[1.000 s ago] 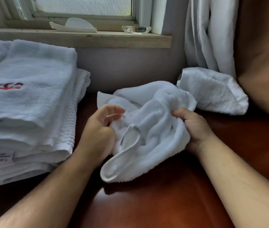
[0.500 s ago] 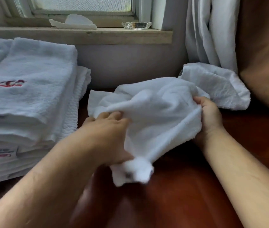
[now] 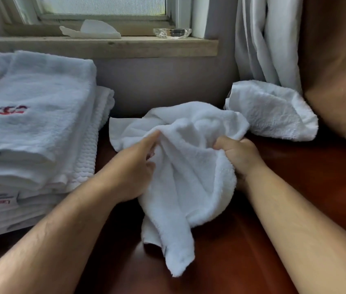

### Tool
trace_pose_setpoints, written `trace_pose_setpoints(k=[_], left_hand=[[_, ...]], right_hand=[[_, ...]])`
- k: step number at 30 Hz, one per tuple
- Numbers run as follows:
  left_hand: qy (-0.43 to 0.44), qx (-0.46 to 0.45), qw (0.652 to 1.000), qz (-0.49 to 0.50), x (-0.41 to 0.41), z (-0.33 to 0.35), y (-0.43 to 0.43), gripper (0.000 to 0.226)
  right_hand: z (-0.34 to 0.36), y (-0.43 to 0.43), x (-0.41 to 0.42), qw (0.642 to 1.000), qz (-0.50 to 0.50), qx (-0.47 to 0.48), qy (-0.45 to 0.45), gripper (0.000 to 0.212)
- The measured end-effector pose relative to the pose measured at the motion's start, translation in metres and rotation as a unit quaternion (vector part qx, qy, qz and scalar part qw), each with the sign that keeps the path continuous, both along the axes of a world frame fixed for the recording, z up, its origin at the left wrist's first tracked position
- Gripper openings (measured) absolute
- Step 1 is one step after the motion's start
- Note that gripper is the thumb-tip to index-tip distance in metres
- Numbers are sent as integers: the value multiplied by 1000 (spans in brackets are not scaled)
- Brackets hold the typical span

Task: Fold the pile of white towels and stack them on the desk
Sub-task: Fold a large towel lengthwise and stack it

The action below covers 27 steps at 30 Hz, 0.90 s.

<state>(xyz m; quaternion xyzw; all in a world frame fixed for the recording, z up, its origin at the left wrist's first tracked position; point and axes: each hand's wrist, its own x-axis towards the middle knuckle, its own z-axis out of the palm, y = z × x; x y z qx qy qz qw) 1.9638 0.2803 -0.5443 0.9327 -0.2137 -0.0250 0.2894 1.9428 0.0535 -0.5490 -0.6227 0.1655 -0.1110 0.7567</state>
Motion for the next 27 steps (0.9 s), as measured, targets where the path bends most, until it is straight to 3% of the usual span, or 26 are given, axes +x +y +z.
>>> trace_pose_setpoints(k=[3,6,13,16,21,24,27], left_hand=[[20,22,1000,-4,-1,-3,0,115],[48,75,996,29,-7,-2,-1,143],[77,108,990,48,-12,-3,-4,144],[48,129,990,34,-7,-6,-4,128],[-48,80,996,3,-12,-5,-7,52],[-128,137,982,36,-28,8,-5,44],[-162,6,984,70,-59,30,-4,18]], right_hand=[[-2,5,1,999,15,-43,-6,16],[0,0,-1,1000,17,-24,-5,13],[-2,-4,0,1000,15,-8,3,7],[-1,-5,4,1000,-6,6,6,10],[8,4,-6,998,-42,-33,34,29],[20,16,-28,995,-36,-77,48,33],[34,27,-58,998,-62,-9,12,28]])
